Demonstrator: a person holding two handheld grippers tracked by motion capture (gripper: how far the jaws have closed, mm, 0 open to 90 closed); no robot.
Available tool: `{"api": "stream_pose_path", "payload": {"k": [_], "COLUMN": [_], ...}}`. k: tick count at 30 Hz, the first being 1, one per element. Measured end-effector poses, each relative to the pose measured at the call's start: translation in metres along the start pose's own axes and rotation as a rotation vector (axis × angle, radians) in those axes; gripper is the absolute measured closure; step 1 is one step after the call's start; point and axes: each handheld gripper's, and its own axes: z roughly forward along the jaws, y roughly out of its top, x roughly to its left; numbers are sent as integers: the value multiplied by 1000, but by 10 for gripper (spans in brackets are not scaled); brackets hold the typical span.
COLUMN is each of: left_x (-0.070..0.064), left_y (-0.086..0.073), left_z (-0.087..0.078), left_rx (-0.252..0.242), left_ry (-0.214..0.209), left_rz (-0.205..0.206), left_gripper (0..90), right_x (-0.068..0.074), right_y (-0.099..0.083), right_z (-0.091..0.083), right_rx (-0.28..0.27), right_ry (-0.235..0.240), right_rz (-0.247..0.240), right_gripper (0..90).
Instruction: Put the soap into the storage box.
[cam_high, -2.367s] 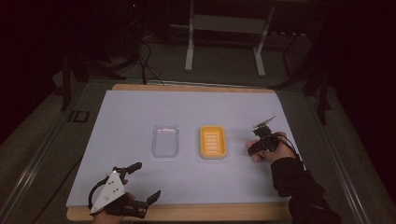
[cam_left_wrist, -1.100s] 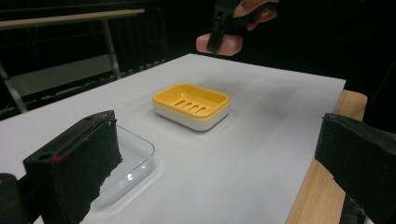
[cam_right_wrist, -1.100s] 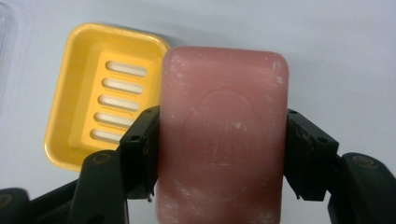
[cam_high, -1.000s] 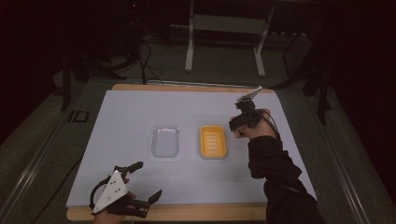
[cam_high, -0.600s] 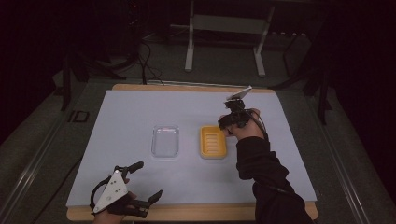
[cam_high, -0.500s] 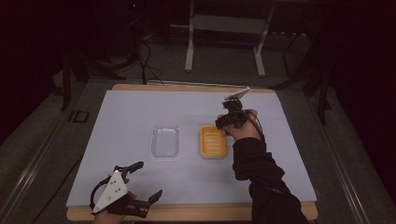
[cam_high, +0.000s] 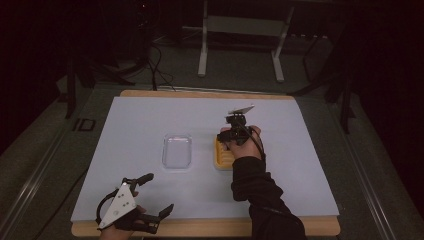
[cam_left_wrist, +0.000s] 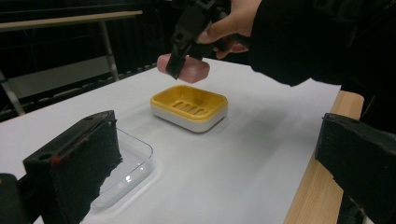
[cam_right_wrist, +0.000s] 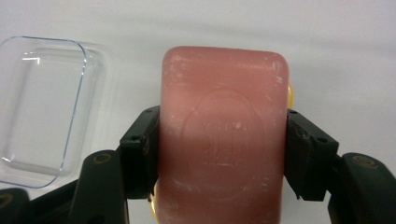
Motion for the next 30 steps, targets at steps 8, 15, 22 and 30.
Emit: {"api": "stream_pose_path", "payload": {"k": [8,15,22,30], "left_x": [0,-1,-1,-1], "left_y": [0,0,1,1], "left_z": [0,0,-1,-1], "left_rx": [-1,-1,-5,-4], "left_ry": [-1,-3,-8,-12], "left_rz": [3,4,4,2], "left_gripper": [3,3,3,3], "right_x": [-1,0,-1,-2], "right_y": [-11,-17,-20,-20], "right_z": [21,40,52,55], "right_rx": [28,41,61,78], "right_ry": [0,-2,-25,-20], "right_rz": [20,43,38,26], "right_gripper": [371,371,370,364]}}
